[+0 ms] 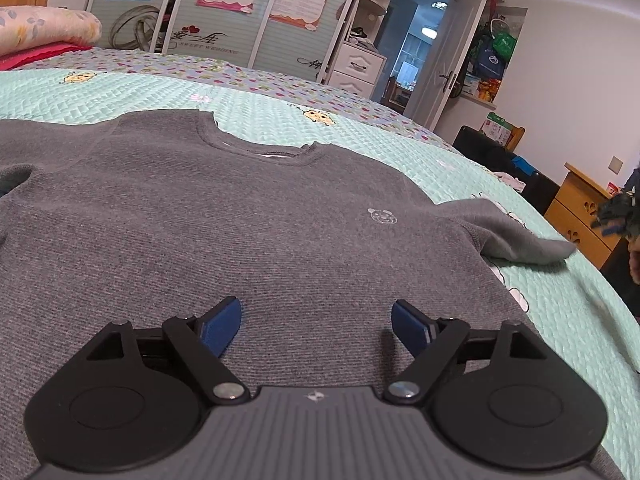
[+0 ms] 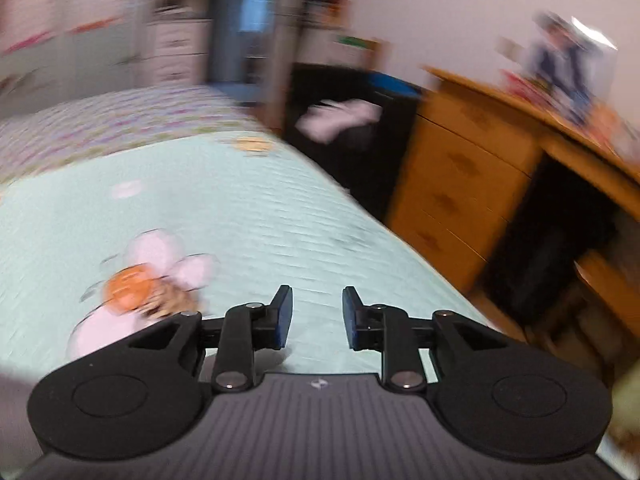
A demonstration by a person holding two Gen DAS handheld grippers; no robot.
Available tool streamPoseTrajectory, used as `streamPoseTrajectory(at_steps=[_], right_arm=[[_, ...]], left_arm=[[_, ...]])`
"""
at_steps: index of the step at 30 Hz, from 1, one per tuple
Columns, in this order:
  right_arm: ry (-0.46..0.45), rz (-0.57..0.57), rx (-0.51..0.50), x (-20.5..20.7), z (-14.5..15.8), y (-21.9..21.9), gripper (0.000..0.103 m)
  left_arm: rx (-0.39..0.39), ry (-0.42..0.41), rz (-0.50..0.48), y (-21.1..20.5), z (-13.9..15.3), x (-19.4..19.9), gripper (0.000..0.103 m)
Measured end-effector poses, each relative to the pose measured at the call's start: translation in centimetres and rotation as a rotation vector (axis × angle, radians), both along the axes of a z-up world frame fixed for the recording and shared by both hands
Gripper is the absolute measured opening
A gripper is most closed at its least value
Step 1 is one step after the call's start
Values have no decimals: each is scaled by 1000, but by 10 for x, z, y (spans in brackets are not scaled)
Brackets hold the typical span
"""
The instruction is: Fold clothes
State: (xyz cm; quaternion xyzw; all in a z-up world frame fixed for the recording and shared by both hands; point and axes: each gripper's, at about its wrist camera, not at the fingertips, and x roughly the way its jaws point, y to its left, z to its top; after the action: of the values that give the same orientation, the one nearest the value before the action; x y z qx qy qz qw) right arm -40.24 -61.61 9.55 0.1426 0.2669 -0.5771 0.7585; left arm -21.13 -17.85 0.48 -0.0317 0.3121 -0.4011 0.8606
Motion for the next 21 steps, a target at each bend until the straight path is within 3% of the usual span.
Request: streamPoseTrajectory(at_steps=[1, 5, 11, 13, 16, 17, 18, 19, 21], right_arm=[[-83, -38, 42, -13, -4, -3, 29], [-522, -11, 287, -66, -36, -5, 33], [-843, -15, 494, -93, -92, 1, 37], [-885, -36, 545, -87, -102, -6, 51], [-905, -6, 533, -70, -106, -12, 48], [-901, 32, 531, -62, -104, -15, 42], [-896, 69, 529, -54, -102, -17, 16], [-882, 75, 498, -50, -92, -13, 6], [-853, 87, 437, -44, -73, -5, 5]], left_arm=[[-2, 1, -2, 0, 0, 0, 86], [-8, 4, -8, 0, 0, 1, 88], [-1, 0, -12, -2, 0, -1, 90], [2, -2, -13, -2, 0, -1, 90], [3, -4, -15, -3, -1, -1, 91], [0, -3, -16, -3, -1, -1, 91], [-2, -1, -18, -3, -1, -1, 92], [-5, 1, -18, -2, -1, 0, 92], [-10, 5, -20, -2, -1, 0, 92]])
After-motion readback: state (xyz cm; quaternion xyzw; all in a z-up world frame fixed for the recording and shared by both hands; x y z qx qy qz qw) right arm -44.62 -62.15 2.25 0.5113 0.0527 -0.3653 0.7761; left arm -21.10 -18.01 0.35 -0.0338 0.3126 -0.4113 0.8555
